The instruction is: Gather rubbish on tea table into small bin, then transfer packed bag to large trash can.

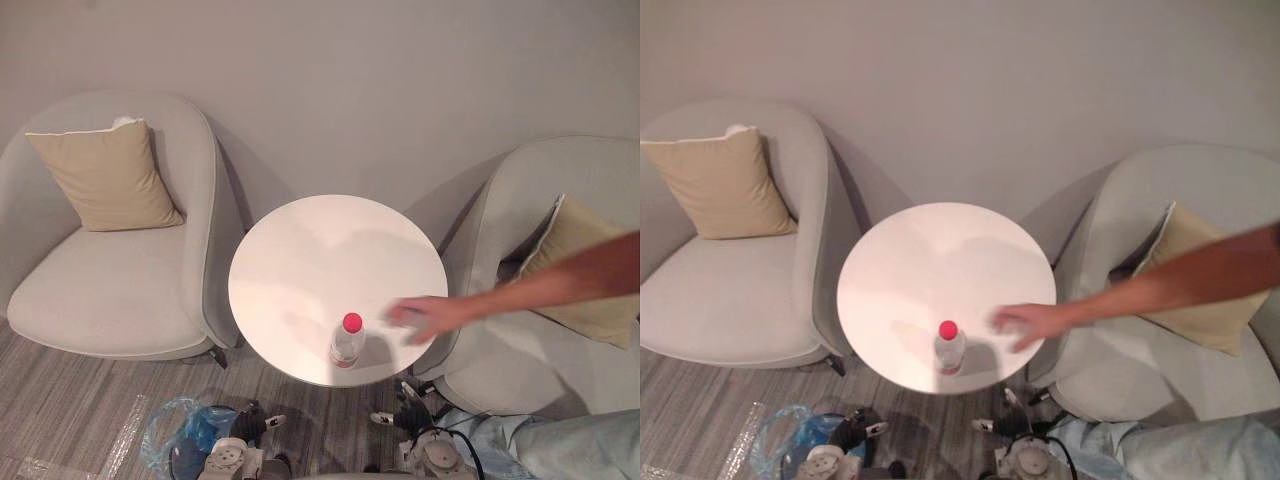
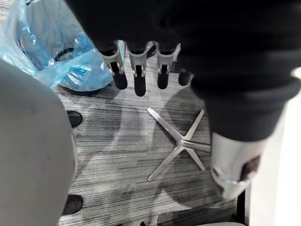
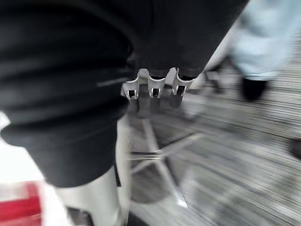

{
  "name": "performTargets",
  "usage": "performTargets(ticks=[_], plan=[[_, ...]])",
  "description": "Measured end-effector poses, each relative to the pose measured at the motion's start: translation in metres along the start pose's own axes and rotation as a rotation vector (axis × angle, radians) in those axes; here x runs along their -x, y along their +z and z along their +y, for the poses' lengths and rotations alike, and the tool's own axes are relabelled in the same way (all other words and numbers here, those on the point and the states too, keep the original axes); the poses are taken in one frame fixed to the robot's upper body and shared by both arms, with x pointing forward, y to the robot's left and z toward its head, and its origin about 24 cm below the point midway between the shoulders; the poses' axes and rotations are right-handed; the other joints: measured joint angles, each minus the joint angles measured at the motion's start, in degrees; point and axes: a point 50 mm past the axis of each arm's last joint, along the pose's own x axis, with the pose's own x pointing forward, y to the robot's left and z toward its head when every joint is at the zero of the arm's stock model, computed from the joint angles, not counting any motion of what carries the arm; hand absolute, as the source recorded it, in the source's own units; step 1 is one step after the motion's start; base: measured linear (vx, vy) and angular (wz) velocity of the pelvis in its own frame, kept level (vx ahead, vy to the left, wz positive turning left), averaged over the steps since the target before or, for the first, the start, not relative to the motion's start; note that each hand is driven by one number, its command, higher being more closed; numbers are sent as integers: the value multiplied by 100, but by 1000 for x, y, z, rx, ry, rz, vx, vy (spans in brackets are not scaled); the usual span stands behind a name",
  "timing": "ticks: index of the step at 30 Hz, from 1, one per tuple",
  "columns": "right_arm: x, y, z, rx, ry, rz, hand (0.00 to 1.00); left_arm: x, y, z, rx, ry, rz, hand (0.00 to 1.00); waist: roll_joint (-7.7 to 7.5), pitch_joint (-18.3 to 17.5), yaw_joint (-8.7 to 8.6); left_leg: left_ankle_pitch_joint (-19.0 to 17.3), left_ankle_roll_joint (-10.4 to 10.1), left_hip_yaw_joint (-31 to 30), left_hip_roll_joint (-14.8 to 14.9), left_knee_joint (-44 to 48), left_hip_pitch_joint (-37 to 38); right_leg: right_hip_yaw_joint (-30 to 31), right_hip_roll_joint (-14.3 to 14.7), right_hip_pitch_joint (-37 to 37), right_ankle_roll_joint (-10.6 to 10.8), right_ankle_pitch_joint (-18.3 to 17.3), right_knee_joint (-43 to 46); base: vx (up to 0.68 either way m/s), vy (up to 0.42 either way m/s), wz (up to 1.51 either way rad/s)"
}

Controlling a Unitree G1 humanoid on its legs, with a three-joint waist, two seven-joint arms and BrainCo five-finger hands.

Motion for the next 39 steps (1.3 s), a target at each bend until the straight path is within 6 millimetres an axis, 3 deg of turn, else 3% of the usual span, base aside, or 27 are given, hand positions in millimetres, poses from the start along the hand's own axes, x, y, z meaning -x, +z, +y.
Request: performTargets(ticks=[6,11,13,18,24,29,39], plan=[[16,26,1,129,62,-190,0,1,-1,1,-3,0,-1,0,-38,-23,-16,130,43,19,2,-162,84,213,48,21,-3,309,-205,-48,21,-12],[18,38,13,174,131,-259,0,1,-2,2,-22,-4,-2,0,-105,-61,-15,304,107,-13,-121,-301,102,247,-56,12,25,330,-300,-131,27,3],[19,45,19,186,155,-295,0,2,-3,3,-37,-8,-9,0,-127,-60,-14,546,112,-39,-168,-596,202,274,-81,-32,78,317,-280,-172,-16,7],[22,50,26,228,190,-328,0,2,-5,3,-43,-12,-6,0,-112,-58,-19,837,30,-191,-161,-1163,352,263,-63,-123,152,225,-228,-148,-25,9],[18,63,34,241,214,-376,0,3,-6,3,-43,-10,-3,0,-85,-93,-17,841,23,-309,-199,-1183,265,342,-54,-178,178,241,-241,-28,5,6],[10,69,31,244,183,-390,0,4,-8,2,-39,-11,2,0,-30,-146,-12,933,129,-428,-288,-1148,208,270,-73,-77,179,356,-336,102,14,11],[3,73,23,228,123,-391,0,4,-8,0,-54,-18,-6,0,-20,-143,-2,907,140,-481,-295,-1149,398,272,-76,144,176,322,-364,11,-3,4]])
